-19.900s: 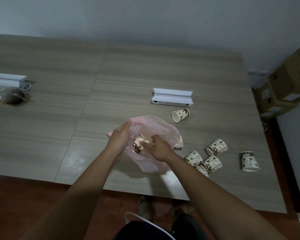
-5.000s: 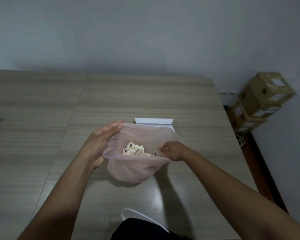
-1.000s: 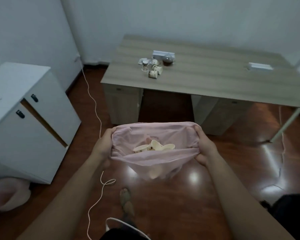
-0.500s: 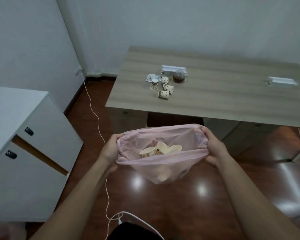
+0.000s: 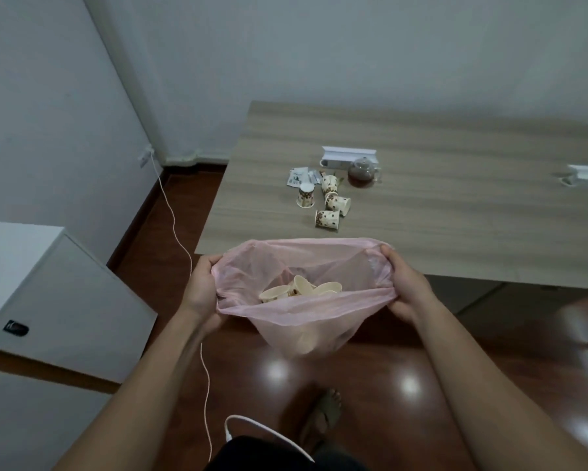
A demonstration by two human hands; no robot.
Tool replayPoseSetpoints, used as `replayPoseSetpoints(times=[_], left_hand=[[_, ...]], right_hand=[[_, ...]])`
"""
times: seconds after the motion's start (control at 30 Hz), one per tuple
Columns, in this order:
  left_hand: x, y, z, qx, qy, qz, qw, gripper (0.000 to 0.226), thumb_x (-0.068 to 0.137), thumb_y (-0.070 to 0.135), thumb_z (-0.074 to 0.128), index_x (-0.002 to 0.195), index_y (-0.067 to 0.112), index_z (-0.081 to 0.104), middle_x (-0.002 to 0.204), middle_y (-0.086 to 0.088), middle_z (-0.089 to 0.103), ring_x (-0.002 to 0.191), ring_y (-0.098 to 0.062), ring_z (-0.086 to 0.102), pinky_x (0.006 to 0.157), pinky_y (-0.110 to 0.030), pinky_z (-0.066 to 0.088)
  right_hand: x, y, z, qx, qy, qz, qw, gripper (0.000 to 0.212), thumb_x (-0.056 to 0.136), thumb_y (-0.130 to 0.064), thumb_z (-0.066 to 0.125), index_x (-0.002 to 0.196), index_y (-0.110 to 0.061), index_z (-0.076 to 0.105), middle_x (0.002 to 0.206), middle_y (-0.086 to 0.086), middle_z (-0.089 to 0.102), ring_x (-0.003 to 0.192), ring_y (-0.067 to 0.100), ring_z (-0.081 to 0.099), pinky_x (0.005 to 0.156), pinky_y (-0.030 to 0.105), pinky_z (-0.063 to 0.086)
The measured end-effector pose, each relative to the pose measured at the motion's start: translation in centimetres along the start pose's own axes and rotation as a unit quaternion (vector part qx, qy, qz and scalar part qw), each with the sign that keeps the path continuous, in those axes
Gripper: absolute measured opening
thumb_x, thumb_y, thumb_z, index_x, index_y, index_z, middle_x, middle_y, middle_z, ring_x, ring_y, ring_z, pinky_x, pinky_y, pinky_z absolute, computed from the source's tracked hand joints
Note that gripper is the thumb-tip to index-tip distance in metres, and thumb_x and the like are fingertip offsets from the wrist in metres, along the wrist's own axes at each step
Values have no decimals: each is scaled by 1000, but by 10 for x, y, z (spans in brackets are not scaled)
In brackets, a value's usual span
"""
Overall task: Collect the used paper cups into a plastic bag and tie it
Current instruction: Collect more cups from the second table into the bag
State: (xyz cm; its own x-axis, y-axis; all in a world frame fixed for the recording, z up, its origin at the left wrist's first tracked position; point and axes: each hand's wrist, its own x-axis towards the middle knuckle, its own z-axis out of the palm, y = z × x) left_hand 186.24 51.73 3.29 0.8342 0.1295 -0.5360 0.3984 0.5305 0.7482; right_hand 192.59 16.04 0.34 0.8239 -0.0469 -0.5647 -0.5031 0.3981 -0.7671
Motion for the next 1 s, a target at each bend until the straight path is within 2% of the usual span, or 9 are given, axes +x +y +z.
replayPoseSetpoints(times=[0.1,0.2,0.3,0.37,0.43,0.6,0.77,0.83,1.0], left_hand=[[35,16,25,-21,-3,1,1000,42,103,30,47,103,7,83,107,-16,80,98,-31,77,96,-45,56],[64,34,46,-38,1,21,999,43,106,29,45,113,6,80,110,-15,81,98,-28,78,96,-43,57],[95,46,64,-57,18,30,998,45,105,33,48,126,7,79,120,-15,80,108,-30,77,102,-45,55],[114,52,72,-70,40,37,996,51,104,37,51,137,6,75,130,-17,78,116,-32,75,99,-44,58],[133,58,76,-76,65,47,994,53,104,39,52,143,8,71,138,-17,75,121,-33,73,91,-40,63],[179,86,81,-62,90,65,992,49,106,37,51,142,11,72,138,-15,77,128,-33,71,110,-49,52],[244,133,76,-40,116,58,991,46,108,37,51,141,14,72,135,-11,79,123,-28,72,103,-43,56],[273,150,70,-31,107,44,993,48,106,40,53,142,15,72,137,-11,77,123,-29,72,100,-43,56],[334,188,75,-7,50,-9,999,44,109,38,50,126,10,79,110,-12,81,93,-24,77,70,-33,62]], right_hand=[[49,-30,18,-24,-30,35,999,37,105,-41,68,114,-11,85,127,19,79,122,34,74,113,52,55],[89,-57,37,-46,-57,53,996,39,108,-44,61,103,-14,87,118,17,82,100,30,80,100,44,61],[125,-83,57,-71,-73,59,993,30,105,-38,65,105,-15,85,111,13,84,85,26,82,85,41,66],[147,-93,69,-87,-73,60,992,26,99,-29,73,115,-12,83,114,14,83,86,26,82,78,40,67],[170,-98,80,-105,-70,63,990,34,93,-28,78,122,-10,82,120,13,82,95,29,81,87,44,65],[227,-103,111,-128,-49,85,987,31,100,-36,72,117,-14,86,120,7,82,99,29,77,87,44,62],[274,-116,150,-155,-60,111,980,24,98,-31,75,112,-15,87,98,0,83,73,17,77,65,32,60],[293,-118,162,-185,-52,123,974,28,99,-32,73,117,-13,84,98,2,81,67,15,74,63,30,56],[341,-118,181,-266,-42,152,951,28,105,-28,63,121,-10,78,77,-2,53,51,12,38,54,27,38]])
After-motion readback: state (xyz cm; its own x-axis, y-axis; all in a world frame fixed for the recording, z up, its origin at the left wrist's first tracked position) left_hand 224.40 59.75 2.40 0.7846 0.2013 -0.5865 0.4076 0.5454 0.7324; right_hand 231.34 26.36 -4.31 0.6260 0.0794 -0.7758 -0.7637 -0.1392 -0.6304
